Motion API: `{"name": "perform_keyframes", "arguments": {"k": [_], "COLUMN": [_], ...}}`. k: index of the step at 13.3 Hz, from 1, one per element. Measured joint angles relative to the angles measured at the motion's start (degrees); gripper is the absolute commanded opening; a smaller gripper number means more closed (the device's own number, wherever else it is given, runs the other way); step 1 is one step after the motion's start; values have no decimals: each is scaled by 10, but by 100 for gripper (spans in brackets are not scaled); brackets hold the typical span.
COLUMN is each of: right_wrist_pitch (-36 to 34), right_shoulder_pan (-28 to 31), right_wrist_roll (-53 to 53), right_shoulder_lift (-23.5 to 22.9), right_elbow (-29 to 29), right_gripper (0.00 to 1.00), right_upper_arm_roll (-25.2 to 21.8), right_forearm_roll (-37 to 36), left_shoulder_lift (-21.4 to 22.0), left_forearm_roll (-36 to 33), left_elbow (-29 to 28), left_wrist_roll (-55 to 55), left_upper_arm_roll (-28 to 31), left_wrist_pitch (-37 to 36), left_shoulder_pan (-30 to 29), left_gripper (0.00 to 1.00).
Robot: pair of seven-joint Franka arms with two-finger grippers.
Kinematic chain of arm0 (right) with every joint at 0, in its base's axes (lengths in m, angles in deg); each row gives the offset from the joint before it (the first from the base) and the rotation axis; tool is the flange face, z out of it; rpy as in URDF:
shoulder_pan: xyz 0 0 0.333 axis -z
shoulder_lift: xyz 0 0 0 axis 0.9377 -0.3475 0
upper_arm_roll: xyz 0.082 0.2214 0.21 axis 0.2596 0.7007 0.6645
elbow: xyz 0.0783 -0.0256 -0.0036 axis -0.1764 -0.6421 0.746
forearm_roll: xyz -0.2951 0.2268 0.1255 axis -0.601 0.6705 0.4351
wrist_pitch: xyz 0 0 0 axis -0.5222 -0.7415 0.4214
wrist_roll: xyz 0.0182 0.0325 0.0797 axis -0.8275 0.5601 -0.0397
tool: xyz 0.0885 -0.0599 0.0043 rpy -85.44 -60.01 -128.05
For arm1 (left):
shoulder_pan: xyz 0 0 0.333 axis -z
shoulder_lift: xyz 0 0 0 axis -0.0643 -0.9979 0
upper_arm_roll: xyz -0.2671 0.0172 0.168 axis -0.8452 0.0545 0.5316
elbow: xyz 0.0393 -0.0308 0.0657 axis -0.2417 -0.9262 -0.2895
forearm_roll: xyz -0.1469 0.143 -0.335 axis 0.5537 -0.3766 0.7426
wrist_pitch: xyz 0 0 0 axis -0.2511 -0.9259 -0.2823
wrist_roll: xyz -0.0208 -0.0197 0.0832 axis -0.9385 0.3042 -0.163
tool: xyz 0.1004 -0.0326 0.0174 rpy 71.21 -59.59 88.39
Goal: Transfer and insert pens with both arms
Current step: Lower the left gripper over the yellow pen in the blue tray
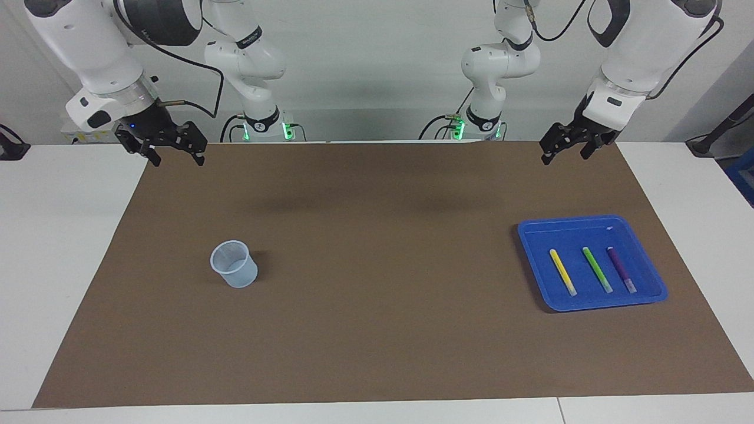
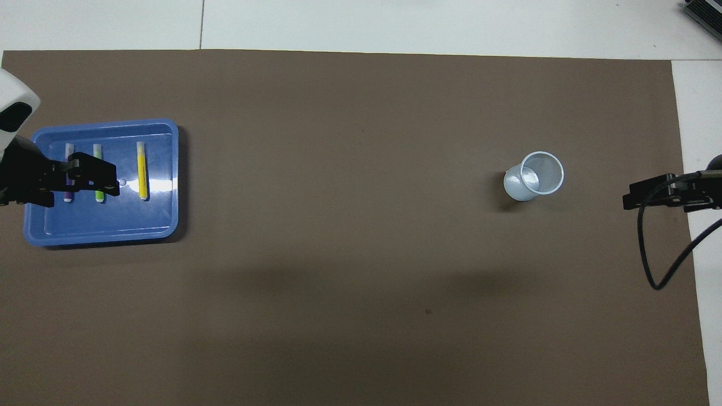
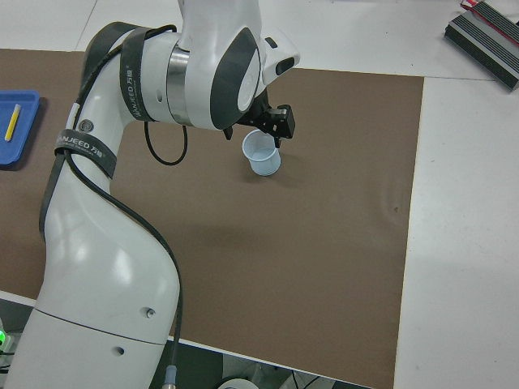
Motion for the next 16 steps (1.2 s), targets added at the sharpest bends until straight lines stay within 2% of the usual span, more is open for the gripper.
{"name": "perform_keyframes", "arguments": {"k": [16], "right_wrist_pitch": [0], "right_shoulder_pan": [0], "right_wrist_roll": [0], "right_shoulder_lift": [0], "right_elbow": [0], "right_gripper": [100], "right_upper_arm_roll": [0], "right_forearm_roll": [0], "left_shoulder_lift": [2], "left_forearm_roll": [0], "left_elbow": [0], "left_wrist_roll": [1], "left_upper_arm_roll": [9], "left_wrist_pitch": [11], "left_shoulder_pan": [-2], "left_gripper": [100]}}
